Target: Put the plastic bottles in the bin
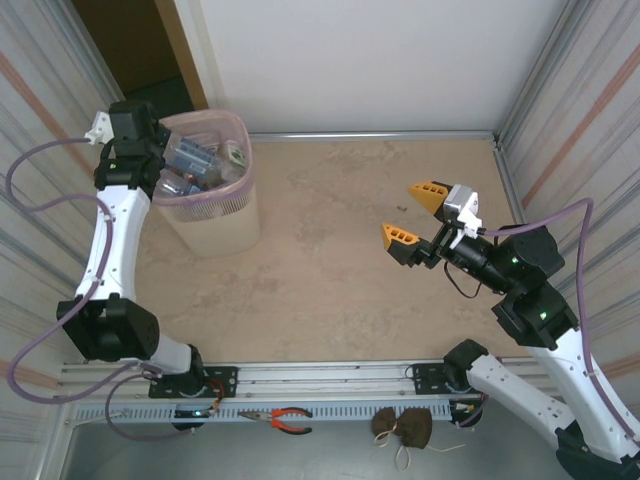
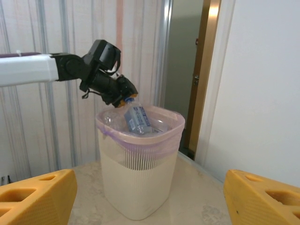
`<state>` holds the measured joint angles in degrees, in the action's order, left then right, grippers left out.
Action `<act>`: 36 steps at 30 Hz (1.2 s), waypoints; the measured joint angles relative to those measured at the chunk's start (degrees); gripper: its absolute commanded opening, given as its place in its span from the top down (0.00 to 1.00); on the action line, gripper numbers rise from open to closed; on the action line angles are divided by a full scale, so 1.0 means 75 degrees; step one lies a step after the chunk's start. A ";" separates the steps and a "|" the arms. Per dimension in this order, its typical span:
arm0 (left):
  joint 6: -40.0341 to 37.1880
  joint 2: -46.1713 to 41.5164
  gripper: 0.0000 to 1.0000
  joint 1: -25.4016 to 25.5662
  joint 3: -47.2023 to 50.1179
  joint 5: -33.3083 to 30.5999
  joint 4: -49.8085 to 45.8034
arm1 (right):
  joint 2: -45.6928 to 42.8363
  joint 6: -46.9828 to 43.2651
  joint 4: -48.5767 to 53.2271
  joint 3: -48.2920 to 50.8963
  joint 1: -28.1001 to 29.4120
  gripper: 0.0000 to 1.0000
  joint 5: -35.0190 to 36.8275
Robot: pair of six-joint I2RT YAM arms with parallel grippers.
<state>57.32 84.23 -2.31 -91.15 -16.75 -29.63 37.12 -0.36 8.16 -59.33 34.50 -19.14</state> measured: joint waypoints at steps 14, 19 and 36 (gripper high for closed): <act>-0.1058 -0.0723 0.47 0.0000 -0.0245 0.0498 0.0009 | 0.0140 -0.0003 -0.0044 0.0000 0.0003 0.19 -0.0006; -0.1996 -0.0501 0.59 0.0000 -0.0699 0.1373 0.0204 | 0.0192 -0.0003 -0.0058 0.0000 0.0003 0.19 -0.0029; -0.5286 -0.2206 0.55 0.3165 0.0522 0.2340 -0.0507 | 0.0204 0.0055 0.0565 0.0000 -0.0023 0.19 0.1399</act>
<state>17.67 67.68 21.43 -87.24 0.80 -33.43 38.65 0.05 12.40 -59.33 34.33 -8.64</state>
